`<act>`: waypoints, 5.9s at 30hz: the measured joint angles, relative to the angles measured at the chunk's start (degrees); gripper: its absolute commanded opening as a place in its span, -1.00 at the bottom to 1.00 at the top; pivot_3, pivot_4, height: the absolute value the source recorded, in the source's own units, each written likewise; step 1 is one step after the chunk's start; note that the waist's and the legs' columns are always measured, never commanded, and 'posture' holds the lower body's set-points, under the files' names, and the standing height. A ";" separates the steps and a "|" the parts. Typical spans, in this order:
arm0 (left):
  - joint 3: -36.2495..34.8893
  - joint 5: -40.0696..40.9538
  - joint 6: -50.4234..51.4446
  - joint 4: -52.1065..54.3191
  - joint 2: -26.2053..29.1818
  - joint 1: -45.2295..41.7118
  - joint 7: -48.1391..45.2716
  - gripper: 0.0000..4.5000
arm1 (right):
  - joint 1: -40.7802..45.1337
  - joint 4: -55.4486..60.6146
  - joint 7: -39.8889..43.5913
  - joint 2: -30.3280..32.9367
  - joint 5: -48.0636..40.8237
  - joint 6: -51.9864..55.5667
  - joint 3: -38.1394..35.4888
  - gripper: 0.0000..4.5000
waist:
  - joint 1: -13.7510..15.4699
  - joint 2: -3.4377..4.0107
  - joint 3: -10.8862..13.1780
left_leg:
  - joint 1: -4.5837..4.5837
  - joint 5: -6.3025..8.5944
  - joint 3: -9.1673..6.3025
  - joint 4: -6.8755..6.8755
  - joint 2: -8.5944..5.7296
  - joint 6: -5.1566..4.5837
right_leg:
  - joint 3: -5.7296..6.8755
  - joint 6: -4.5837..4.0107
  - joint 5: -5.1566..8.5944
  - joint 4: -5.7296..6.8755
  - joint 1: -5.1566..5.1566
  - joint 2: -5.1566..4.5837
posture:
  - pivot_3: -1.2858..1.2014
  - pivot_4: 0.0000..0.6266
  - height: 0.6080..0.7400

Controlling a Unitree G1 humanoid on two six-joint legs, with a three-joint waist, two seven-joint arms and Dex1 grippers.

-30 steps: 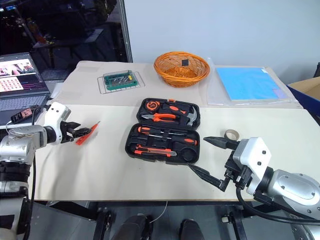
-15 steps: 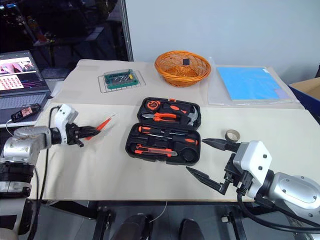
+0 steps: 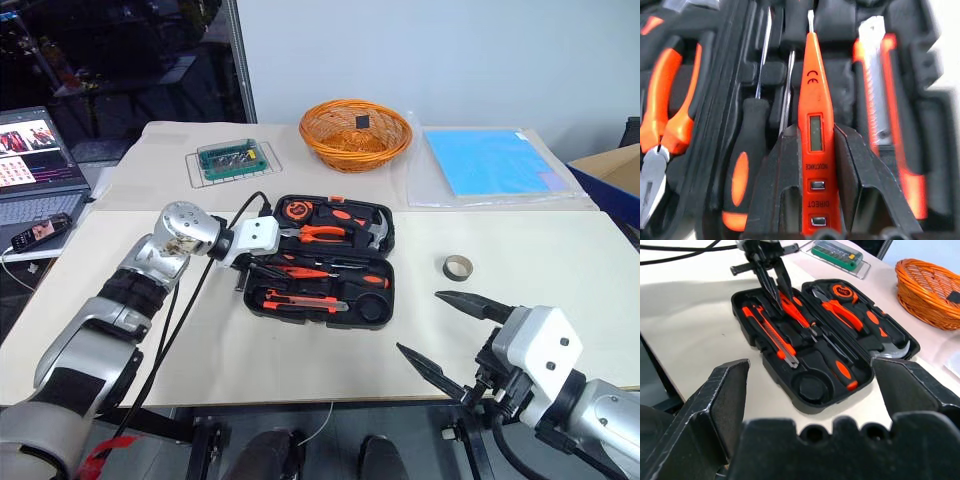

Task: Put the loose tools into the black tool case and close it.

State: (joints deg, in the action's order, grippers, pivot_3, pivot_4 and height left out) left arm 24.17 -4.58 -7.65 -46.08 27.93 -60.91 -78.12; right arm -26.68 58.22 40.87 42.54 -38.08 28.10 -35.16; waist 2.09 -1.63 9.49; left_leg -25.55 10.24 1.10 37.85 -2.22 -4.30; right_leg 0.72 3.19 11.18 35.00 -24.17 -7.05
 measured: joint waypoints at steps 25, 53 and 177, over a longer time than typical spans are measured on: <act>-0.52 -5.28 -6.58 -8.70 -1.55 -2.71 -1.21 -0.07 | -5.20 0.36 -7.26 5.22 -3.69 -6.54 -0.32 1.00 | 0.02 0.00 0.00 | 0.15 0.02 0.16 0.05 0.12 -0.02 | -0.02 0.34 0.12 0.00 0.12 -0.01 | 0.03 -0.52 1.00; -13.65 4.99 22.97 21.18 -7.63 21.50 23.62 -0.98 | -0.45 -2.24 -11.35 7.66 -3.78 4.69 1.32 1.00 | -0.12 0.37 -0.50 | 1.23 0.49 0.24 0.10 0.40 0.48 | 0.00 0.17 0.33 -0.38 1.10 -0.56 | 0.03 -0.52 1.00; -35.99 22.16 43.65 -26.14 -5.82 -10.61 48.98 -0.97 | 91.03 -110.29 -8.79 -20.32 27.10 15.88 33.37 -1.00 | -3.47 -0.06 0.35 | 0.24 0.42 0.99 -0.04 -0.05 0.40 | 0.04 0.21 -0.77 0.11 -0.35 -0.29 | 0.03 -0.52 1.00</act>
State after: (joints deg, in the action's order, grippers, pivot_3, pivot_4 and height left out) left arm -11.83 17.57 36.00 -72.22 22.11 -71.53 -29.14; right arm 64.34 -52.07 32.09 22.23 -10.98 43.97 -1.79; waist -1.38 -1.69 9.84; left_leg -25.32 10.67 2.09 37.80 -2.27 -3.90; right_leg 0.76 3.40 10.41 35.11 -24.52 -7.34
